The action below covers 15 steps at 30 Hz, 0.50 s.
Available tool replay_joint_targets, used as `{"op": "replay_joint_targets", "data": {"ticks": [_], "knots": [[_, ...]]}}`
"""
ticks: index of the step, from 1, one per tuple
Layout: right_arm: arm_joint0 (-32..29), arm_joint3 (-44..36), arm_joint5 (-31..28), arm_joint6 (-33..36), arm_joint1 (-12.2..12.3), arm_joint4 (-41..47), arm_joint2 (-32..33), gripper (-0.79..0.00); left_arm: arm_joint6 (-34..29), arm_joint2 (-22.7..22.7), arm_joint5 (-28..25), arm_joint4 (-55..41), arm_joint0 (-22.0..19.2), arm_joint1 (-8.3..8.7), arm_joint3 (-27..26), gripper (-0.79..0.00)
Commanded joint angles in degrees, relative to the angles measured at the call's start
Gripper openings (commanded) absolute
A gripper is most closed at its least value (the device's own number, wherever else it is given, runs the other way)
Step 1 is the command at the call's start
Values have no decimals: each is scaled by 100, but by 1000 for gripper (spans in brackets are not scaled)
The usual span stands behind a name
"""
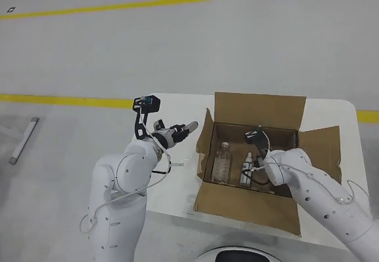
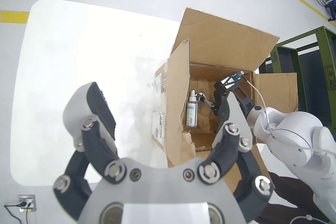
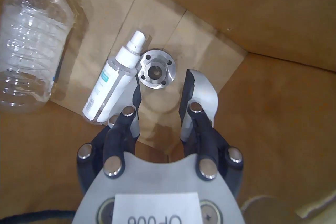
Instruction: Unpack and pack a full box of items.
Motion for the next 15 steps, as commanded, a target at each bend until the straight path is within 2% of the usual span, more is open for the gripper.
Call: {"op": "replay_joint_targets", "data": {"ticks": [1,2,3,9,12,15], "knots": [[-195,-421,-48,-141,61,77,343,-508,0,0,0,0,0,0,0,0],[-363,-700,-67,-209,106,104,565,-566,0,0,0,0,0,0,0,0],[-543,-1090,-87,-339,155,150,856,-779,0,0,0,0,0,0,0,0],[-2050,-3289,-449,-1014,405,557,2848,-785,0,0,0,0,0,0,0,0],[-2741,-3859,-618,-1450,437,1138,3850,-785,0,0,0,0,0,0,0,0],[-3400,-4070,-836,-1839,437,1739,4839,-785,0,0,0,0,0,0,0,0]]}}
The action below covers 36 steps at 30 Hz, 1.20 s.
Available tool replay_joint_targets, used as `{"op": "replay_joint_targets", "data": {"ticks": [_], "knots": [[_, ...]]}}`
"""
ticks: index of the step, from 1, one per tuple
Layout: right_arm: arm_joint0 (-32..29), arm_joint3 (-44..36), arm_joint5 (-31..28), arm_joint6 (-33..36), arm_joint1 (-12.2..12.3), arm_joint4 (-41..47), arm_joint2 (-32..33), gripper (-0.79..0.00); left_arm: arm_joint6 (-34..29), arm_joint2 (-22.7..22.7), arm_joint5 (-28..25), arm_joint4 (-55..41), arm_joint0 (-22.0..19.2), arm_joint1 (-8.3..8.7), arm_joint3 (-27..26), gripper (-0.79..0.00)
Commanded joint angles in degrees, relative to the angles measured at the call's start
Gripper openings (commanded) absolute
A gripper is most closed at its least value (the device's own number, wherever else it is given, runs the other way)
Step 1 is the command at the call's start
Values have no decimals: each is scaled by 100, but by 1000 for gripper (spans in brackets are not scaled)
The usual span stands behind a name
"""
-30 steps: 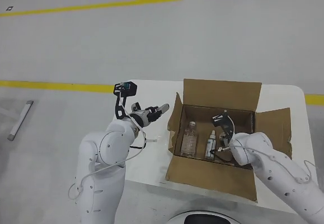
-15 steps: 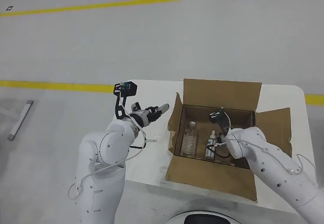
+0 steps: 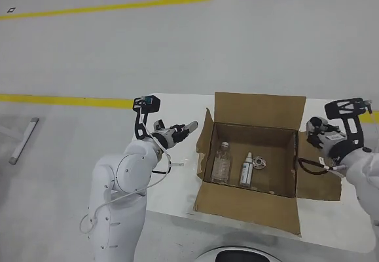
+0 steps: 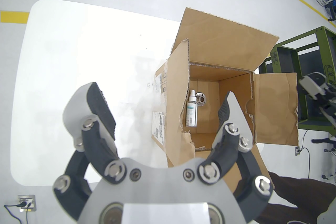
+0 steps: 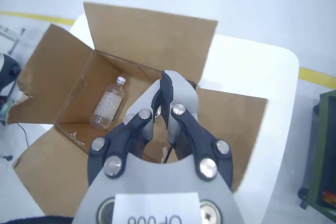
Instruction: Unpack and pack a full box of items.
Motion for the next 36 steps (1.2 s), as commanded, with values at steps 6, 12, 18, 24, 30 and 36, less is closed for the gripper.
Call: {"op": "replay_joint_targets", "data": {"ticks": [6,12,18,24,30,36], "knots": [[-1204,404,-337,-524,-62,1366,2251,-785,0,0,0,0,0,0,0,0],[-1637,1383,-727,-540,-99,2062,2906,-785,0,0,0,0,0,0,0,0],[-1390,2305,-1150,-289,-81,2391,2337,-785,0,0,0,0,0,0,0,0],[-580,3052,-1766,186,-55,3100,1427,-785,0,0,0,0,0,0,0,0],[-174,3109,-2271,549,-36,3612,899,-785,0,0,0,0,0,0,0,0],[20,3077,-2766,1146,-2,4074,468,-785,0,0,0,0,0,0,0,0]]}}
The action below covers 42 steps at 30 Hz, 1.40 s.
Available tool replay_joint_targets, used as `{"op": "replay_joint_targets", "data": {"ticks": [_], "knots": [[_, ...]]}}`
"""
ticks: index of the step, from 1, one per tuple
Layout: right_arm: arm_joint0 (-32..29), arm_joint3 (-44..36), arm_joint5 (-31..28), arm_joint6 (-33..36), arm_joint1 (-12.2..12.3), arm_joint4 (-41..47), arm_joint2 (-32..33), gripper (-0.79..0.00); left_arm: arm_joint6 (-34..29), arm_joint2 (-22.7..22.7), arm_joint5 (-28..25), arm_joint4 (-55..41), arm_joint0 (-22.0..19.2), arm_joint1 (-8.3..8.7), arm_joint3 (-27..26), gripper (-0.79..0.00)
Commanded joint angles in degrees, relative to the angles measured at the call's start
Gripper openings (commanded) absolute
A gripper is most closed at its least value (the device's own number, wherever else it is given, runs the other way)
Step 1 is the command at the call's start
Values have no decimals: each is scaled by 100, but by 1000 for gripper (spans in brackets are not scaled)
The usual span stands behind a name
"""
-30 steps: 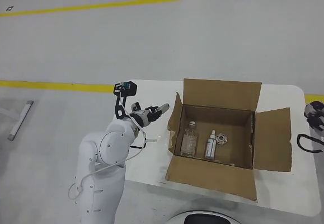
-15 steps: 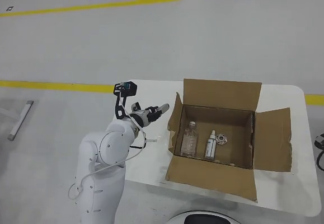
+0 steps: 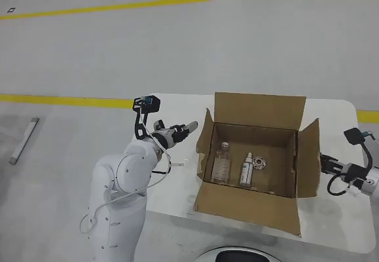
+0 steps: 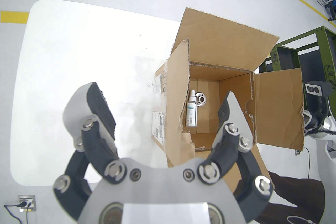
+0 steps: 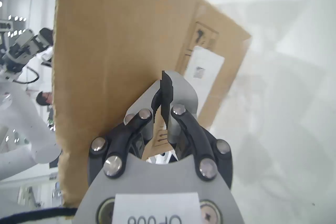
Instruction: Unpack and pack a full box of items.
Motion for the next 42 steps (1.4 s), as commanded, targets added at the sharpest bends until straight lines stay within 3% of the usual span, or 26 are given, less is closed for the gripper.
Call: {"op": "replay_joint_targets", "data": {"ticks": [1,4,9,10,12,13,20,26,31,42], "knots": [[67,-27,-51,123,2,-44,-241,-785,0,0,0,0,0,0,0,0],[223,-24,-353,395,16,79,-538,-785,0,0,0,0,0,0,0,0],[402,-17,-361,535,42,-159,-905,-785,268,-54,-195,-119,209,31,32,0],[440,10,-321,545,44,-186,-982,-785,268,-51,-239,-140,231,37,59,-191],[523,69,-228,526,52,-300,-1099,-785,256,-39,-338,-202,263,50,128,-720],[553,88,-190,509,55,-342,-1150,-785,230,-23,-418,-230,273,58,166,-785],[622,25,-9,412,95,-428,-1247,-785,476,75,-764,370,341,129,651,-785],[318,-397,260,-59,172,-350,-539,-785,650,234,-961,81,279,126,859,-785],[-59,-524,763,-454,209,-235,57,-785,631,568,-1296,-366,53,95,1107,-785],[-85,-498,798,-464,214,-229,95,-785,835,1351,-2027,-518,-376,45,1591,-785]]}}
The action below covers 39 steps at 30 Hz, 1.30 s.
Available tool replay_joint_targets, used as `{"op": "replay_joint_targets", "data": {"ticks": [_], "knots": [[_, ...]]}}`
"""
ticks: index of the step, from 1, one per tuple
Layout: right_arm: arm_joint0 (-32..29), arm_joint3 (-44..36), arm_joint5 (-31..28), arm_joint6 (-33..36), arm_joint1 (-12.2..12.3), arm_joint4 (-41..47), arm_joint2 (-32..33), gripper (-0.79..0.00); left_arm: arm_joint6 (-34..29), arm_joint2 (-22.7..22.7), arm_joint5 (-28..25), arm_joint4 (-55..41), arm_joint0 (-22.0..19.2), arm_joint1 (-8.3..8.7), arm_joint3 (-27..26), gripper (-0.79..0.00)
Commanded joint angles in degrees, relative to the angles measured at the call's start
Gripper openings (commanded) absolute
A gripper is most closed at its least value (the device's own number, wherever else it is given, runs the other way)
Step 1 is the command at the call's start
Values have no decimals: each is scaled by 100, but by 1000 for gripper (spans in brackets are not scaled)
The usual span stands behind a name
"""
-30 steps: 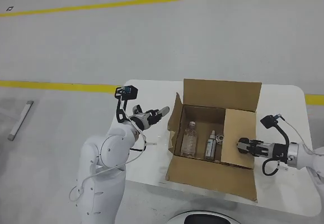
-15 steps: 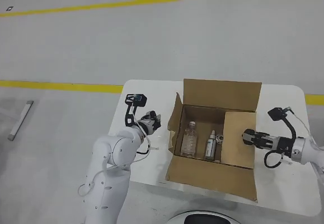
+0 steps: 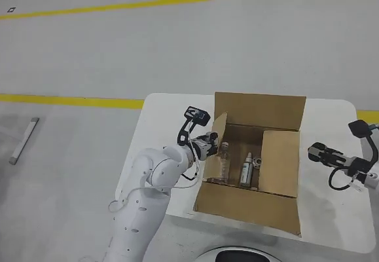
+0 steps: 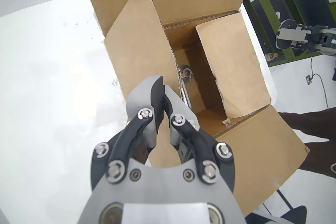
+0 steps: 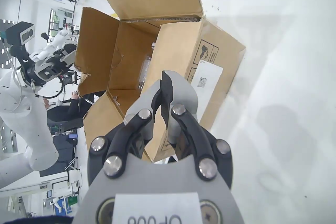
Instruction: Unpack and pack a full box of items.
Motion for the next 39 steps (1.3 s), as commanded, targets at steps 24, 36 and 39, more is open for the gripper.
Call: {"op": "replay_joint_targets", "data": {"ticks": [24,36,39], "knots": [[2295,2378,465,-2071,-175,340,-1311,-785,-39,677,-603,3,-429,-9,1074,-785],[2401,2433,-1080,-879,-53,655,-1222,-785,-57,687,-561,46,-398,37,997,-785],[2227,2292,-1249,-662,-14,688,-1143,-785,-39,686,-545,32,-385,45,980,-785]]}}
